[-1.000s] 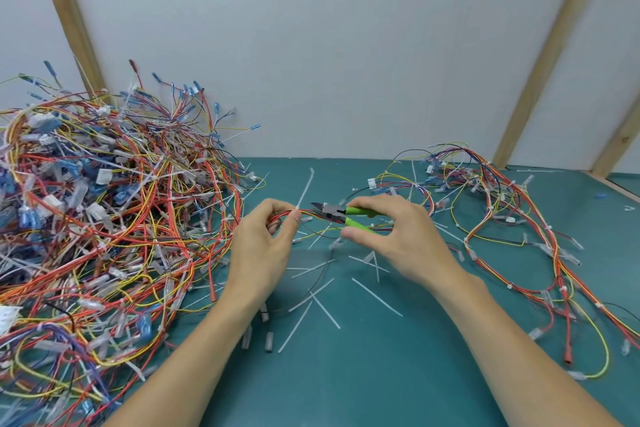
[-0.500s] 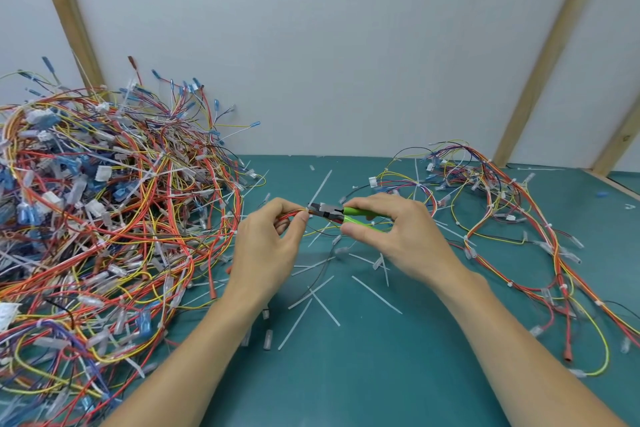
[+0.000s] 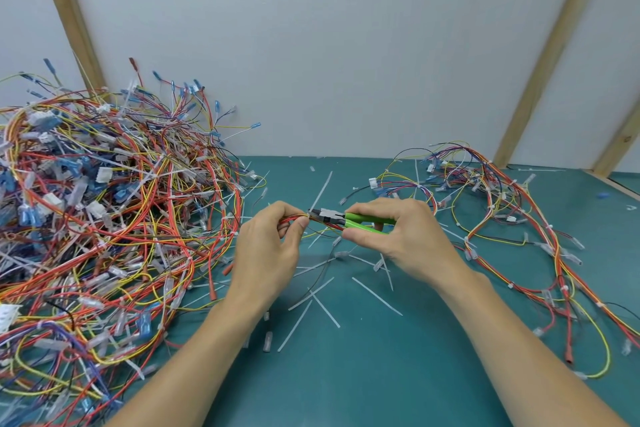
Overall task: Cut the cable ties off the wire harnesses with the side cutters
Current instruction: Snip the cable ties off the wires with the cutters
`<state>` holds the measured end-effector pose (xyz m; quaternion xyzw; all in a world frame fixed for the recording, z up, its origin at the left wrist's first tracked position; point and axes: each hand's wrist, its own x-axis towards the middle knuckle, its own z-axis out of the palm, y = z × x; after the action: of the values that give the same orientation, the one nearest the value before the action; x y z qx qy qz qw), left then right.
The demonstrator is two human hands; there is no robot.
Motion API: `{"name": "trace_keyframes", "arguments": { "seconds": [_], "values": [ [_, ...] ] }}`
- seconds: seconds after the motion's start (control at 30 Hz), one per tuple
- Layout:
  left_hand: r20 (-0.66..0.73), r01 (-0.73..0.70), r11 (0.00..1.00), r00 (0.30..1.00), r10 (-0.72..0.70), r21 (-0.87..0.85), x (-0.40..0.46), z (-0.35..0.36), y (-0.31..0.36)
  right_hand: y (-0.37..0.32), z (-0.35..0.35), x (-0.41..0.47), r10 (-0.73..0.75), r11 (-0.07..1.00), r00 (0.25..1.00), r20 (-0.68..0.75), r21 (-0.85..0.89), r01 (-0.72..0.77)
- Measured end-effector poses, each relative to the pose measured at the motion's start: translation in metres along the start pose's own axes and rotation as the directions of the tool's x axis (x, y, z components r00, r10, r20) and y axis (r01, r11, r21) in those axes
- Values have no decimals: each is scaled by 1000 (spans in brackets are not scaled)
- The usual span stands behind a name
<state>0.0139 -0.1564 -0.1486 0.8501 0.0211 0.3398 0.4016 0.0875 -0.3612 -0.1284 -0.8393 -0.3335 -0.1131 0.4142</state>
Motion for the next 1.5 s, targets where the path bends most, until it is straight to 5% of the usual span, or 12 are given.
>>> {"name": "trace_keyframes", "arguments": {
  "seconds": [1.07,1.27,1.5],
  "values": [
    [-14,25,1000,1000,-25,-13,-1,1,0,3,6,3,31,999,998,-54,-21,-32],
    [-28,35,999,999,-35,-9,-2,1,2,6,10,3,150,978,974,-170,169,-122],
    [-51,138,980,988,-146,-142,1,-1,-3,-2,14,0,239,962,961,-142,169,-215]
  ]
}}
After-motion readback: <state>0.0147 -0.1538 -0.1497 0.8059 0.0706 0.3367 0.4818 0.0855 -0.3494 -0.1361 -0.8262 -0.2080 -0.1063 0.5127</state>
